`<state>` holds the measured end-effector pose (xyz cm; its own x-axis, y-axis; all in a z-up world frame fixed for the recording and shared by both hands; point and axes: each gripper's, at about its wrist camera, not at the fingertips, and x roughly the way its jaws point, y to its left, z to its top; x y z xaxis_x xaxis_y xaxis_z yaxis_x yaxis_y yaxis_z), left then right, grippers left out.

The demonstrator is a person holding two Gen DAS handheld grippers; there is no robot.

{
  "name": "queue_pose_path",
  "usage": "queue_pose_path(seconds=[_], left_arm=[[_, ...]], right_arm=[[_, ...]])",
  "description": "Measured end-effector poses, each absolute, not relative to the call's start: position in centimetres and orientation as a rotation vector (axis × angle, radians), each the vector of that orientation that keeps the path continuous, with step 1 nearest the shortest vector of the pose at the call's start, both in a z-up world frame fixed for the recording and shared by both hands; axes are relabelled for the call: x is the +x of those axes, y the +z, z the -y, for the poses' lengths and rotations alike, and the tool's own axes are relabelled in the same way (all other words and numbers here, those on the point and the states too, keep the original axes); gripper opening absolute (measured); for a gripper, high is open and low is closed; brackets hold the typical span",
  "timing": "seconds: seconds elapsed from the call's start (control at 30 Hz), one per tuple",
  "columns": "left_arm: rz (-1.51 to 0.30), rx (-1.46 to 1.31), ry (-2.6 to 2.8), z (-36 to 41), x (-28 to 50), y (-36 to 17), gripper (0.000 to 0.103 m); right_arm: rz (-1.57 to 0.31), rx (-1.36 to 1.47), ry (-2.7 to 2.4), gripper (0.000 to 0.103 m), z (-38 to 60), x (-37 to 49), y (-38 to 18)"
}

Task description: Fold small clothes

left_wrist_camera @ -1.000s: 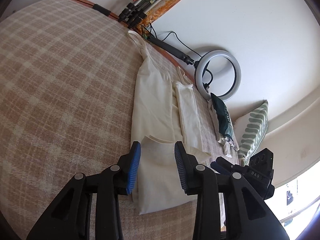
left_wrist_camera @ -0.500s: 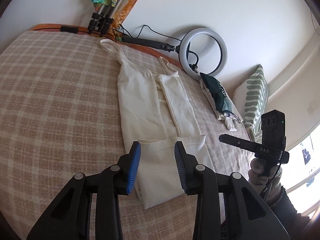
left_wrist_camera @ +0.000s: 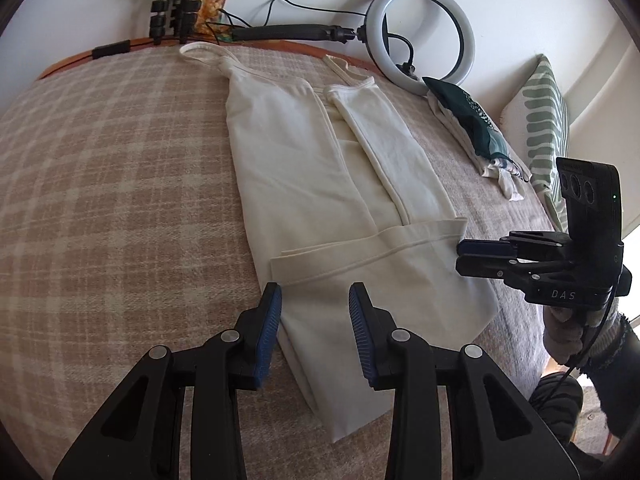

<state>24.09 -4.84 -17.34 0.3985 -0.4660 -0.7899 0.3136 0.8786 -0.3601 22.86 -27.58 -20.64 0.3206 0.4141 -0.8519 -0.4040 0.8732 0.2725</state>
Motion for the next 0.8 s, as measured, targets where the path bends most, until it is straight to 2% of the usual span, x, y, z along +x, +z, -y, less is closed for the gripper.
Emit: queue_pose_path(seconds=[0.2,0.23,0.3,0.47,0.6,0.8], left_arm=[[-1.034,-0.255,-0.481,1.8,26.6,-17.3,0.035],[-1.023,-0.273,-0.481,1.4,27.1,-17.1,0.044],[-0.994,-0.292,-0.474,0.9,28.3,-16.6,0.052],[-0.941,-0.339,-0.491,0.2,31.7,-15.5,0.055],[-0.968,-0.407,-0.505,0.1,34.9,-16.1,0.057],[-0.988,-0.477,-0.523,0.5,38.2,-17.7,0.059]], right_arm=[[-1.099,0.019,0.510,0.034,29.6,24.0,-19.1],[-1.085,0.022,0.498,0.036,30.0,24.3,-18.8],[-1.057,0.045,0.477,0.042,30.8,25.5,-18.2],[-1.018,0.133,0.446,0.049,32.6,29.9,-17.4],[-1.010,0.189,0.455,0.053,33.6,33.8,-17.2],[-1.006,0.287,0.462,0.055,34.8,38.8,-18.2]])
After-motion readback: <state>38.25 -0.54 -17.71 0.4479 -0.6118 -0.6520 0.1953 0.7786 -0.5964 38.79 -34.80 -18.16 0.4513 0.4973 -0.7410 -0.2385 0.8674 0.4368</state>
